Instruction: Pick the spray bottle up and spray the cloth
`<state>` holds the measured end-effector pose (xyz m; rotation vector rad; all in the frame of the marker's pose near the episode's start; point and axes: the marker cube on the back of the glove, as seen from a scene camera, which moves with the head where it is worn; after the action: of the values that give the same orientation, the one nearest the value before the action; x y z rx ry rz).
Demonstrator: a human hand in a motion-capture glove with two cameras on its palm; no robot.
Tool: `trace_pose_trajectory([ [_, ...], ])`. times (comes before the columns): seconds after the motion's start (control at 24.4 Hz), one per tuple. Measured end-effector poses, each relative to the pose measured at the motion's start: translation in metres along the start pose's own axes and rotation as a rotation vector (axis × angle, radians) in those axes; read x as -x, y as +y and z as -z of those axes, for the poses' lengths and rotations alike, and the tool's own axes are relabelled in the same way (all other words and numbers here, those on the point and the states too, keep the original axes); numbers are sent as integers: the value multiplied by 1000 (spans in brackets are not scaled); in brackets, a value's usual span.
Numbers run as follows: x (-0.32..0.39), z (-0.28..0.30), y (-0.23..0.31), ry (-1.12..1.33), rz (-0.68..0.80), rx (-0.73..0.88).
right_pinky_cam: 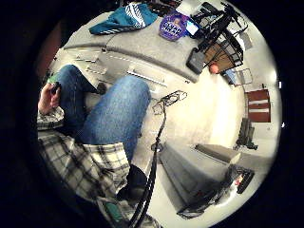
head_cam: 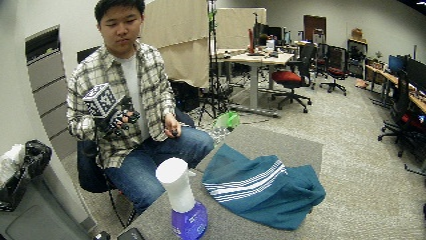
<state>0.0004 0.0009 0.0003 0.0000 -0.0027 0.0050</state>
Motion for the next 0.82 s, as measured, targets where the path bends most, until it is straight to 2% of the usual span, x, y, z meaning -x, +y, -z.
trace_pose_trajectory([
  [0.82,-15,1,-13,-36,-27,-22],
])
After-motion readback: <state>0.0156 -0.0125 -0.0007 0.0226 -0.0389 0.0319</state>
